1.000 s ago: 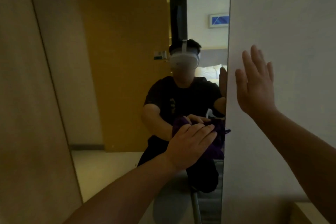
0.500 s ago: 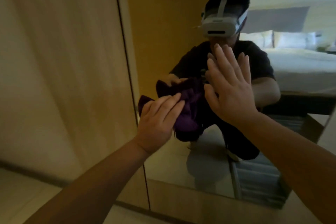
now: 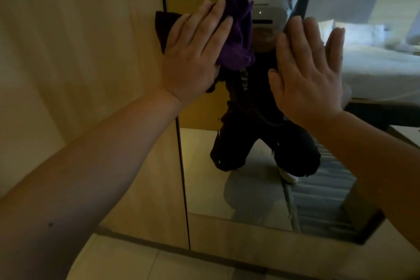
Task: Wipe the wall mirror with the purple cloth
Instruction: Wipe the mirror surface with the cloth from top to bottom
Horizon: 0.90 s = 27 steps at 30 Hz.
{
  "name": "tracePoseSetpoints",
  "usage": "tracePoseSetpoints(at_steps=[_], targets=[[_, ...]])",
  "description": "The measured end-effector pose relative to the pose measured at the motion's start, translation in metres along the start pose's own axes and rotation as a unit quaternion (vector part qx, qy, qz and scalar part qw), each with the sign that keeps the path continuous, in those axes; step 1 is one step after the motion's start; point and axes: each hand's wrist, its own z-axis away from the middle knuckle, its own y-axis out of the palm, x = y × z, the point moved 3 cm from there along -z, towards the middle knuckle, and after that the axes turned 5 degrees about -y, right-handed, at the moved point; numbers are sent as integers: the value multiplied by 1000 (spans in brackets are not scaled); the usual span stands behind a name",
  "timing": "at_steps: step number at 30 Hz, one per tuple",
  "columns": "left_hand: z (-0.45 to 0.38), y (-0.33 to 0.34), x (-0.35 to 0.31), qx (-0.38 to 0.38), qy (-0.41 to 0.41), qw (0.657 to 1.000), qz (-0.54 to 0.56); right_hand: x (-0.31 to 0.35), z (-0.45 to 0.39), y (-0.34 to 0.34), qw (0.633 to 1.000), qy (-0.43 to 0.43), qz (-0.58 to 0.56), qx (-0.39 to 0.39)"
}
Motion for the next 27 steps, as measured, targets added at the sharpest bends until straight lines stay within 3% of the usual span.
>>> tracePoseSetpoints(at_steps=[6, 12, 16, 23, 27], targets=[[74, 3, -27, 12, 37, 999, 30, 0, -1, 2, 999, 7, -23, -38], [278, -14, -70, 163, 118, 978, 60, 3, 2, 4, 996, 31, -25, -85], [359, -23, -89, 240, 136, 960, 48, 2, 1, 4, 996, 35, -6, -81], [354, -41, -96, 315, 87, 941, 92, 4, 1, 0, 997, 17, 21, -75], [287, -50, -88, 287, -6, 944, 163, 2, -3, -2, 999, 7, 21, -35]])
